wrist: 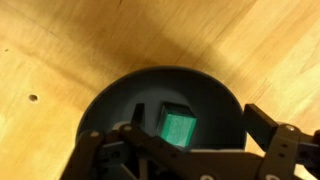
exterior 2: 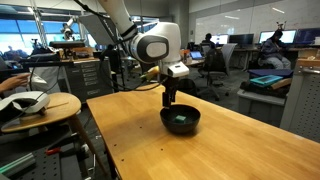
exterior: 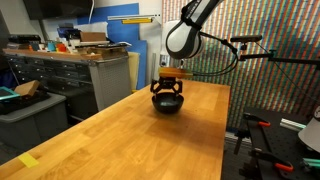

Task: Put the green cube inside the black bowl

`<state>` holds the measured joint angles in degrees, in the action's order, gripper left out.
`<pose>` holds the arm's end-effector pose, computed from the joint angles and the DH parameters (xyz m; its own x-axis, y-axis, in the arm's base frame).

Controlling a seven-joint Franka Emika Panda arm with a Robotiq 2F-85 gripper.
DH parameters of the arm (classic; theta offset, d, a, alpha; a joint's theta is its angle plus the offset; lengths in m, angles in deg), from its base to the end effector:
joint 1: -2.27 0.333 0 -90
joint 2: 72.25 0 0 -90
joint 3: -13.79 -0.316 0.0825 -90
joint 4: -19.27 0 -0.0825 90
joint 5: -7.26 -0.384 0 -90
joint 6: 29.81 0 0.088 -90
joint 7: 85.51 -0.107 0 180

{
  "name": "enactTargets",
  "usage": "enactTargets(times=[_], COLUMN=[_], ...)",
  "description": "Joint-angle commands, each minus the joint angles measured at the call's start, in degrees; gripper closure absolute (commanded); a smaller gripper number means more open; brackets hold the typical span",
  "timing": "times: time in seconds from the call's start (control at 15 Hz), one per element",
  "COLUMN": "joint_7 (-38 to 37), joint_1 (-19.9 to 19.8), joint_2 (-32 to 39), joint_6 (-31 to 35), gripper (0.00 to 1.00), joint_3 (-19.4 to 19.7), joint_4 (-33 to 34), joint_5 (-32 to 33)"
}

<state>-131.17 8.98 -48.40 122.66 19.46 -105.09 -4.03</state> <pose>0.5712 0.0045 0.2066 0.5895 -0.8078 0.0058 -0.8036 -0.5871 -0.0977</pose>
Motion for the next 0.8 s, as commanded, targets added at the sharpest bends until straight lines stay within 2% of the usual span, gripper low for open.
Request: enactTargets(times=[0.0, 0.33, 0.47, 0.53, 0.73], joint_7=[-0.48, -0.51, 0.3, -0.01, 0.17], joint_1=[1.89, 2.66, 2.17, 0.87, 0.58], joint_2=[-10.42, -21.41, -25.26, -19.41, -23.39], joint_6=[1.02, 0.27, -2.36, -0.7, -1.61], gripper=[0.0, 0.0, 0.0, 0.0, 0.0], joint_3=[0.06, -2.07, -3.9, -4.29, -5.77], joint_4=[-9.31, -16.54, -18.31, -14.55, -17.15], joint_5=[2.59, 7.91, 10.11, 8.01, 8.74])
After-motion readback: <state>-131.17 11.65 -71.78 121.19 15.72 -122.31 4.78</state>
